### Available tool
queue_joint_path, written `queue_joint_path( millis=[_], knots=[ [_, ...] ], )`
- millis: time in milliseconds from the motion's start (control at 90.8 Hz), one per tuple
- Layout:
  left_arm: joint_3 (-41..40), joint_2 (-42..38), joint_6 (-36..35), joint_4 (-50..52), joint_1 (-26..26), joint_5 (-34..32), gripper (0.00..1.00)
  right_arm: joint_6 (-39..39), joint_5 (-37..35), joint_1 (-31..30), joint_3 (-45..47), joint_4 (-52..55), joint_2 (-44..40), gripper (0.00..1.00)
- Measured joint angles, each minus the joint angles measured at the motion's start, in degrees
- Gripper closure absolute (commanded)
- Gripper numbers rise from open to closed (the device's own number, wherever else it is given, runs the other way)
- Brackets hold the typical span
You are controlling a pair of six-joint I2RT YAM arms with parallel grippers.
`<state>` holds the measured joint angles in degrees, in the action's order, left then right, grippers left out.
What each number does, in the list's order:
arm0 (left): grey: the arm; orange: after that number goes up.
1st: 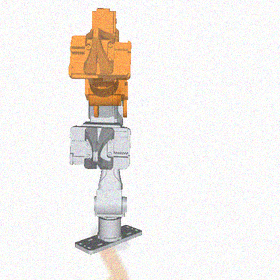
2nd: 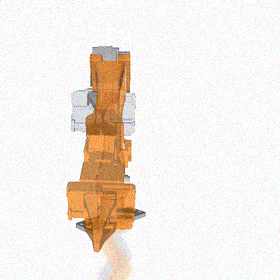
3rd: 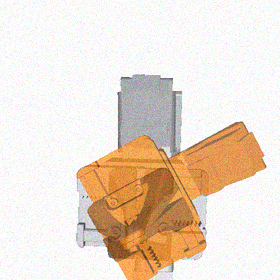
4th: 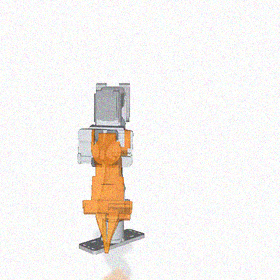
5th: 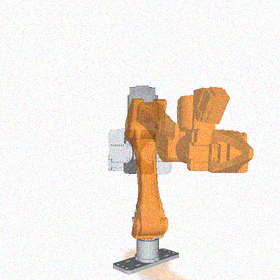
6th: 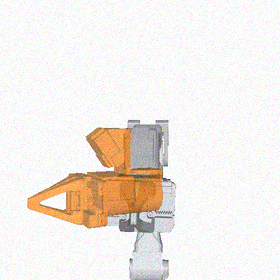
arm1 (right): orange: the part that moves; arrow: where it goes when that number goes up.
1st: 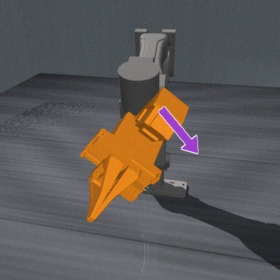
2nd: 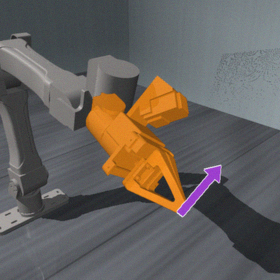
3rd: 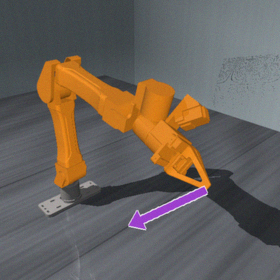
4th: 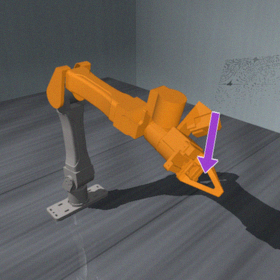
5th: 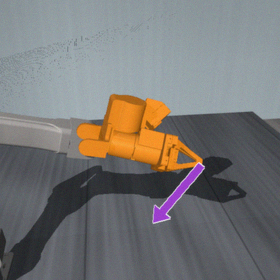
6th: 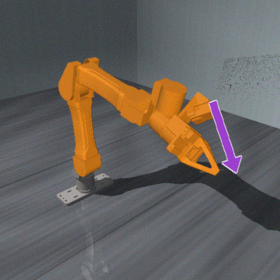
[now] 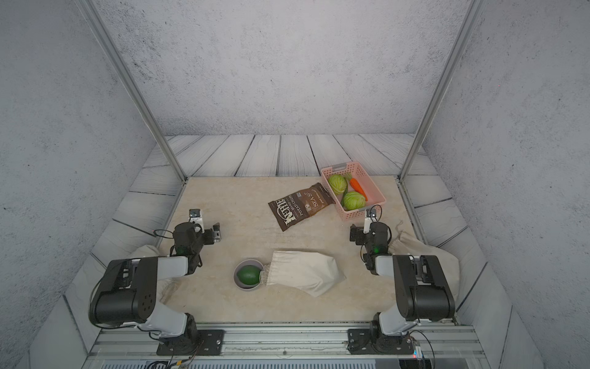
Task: Close the soil bag
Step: Move the soil bag to the center of the board.
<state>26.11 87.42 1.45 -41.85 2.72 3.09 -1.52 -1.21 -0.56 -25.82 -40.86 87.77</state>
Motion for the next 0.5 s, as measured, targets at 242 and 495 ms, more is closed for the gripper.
queue_joint_path(
  millis=[242, 495],
  knots=[
    [0.0, 0.0, 0.0, 0.0, 0.0, 0.2, 0.02, -0.4, 2.0, 1.8, 0.0, 0.0, 0.0, 0.01],
    [0.0, 0.0, 0.0, 0.0, 0.0, 0.2, 0.02, -0.4, 2.6, 1.8, 0.0, 0.0, 0.0, 0.01]
  ],
)
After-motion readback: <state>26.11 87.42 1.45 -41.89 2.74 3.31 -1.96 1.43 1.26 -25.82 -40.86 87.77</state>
